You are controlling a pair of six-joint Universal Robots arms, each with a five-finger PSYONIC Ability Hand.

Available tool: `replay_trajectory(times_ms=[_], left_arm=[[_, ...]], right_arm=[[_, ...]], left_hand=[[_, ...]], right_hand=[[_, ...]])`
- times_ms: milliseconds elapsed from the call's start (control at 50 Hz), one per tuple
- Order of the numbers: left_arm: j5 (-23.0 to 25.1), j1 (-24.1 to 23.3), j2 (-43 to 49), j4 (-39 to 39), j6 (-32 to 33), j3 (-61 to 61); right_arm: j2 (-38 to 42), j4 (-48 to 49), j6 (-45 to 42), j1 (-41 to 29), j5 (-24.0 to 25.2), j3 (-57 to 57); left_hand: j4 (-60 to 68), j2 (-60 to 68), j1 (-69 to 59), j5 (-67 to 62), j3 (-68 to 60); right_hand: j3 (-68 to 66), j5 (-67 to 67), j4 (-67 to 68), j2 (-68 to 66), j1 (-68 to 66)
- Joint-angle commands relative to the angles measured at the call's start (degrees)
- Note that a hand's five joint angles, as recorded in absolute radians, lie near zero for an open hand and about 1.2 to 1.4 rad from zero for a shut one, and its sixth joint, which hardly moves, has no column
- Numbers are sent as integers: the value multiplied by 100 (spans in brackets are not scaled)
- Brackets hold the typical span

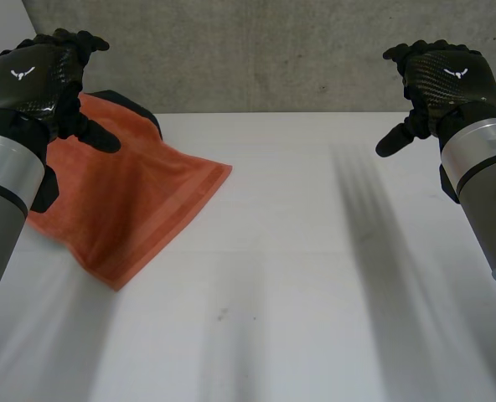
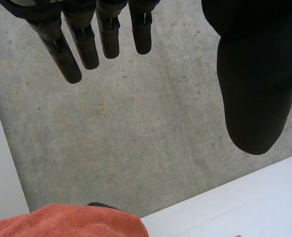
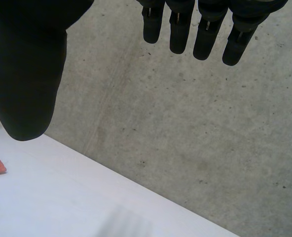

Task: Fold the laundry.

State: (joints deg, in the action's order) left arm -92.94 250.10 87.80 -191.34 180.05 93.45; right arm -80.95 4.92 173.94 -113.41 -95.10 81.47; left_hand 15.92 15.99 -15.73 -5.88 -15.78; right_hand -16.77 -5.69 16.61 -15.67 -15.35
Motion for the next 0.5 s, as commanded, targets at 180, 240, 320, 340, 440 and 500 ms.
replay_trajectory(times_ms=[180, 240, 320, 340, 440, 500], left_arm=[[74, 48, 1, -9, 13, -11], [188, 65, 1, -9, 21, -37], [425, 292, 79, -105, 126, -177], [469, 381, 123, -149, 179, -230], [812, 1040, 940, -492, 662, -634], [1040, 1392, 1563, -642, 1014, -1047]], right_arm=[[0, -9, -9, 3, 27, 0], [0, -9, -9, 3, 36, 9], [9, -9, -18, 3, 44, 0], [0, -17, -27, 3, 45, 0], [9, -26, -44, -6, 45, 0], [18, -35, -45, -15, 45, 9]], left_hand=[[-592, -599, 573, 588, 578], [-592, -599, 573, 588, 578], [-592, -599, 573, 588, 578], [-592, -599, 573, 588, 578], [-592, -599, 573, 588, 578], [-592, -599, 573, 588, 578]], right_hand=[[677, 569, -661, 567, 535], [677, 569, -661, 567, 535], [677, 569, -661, 567, 535], [677, 569, -661, 567, 535], [677, 569, -661, 567, 535], [677, 569, -661, 567, 535]])
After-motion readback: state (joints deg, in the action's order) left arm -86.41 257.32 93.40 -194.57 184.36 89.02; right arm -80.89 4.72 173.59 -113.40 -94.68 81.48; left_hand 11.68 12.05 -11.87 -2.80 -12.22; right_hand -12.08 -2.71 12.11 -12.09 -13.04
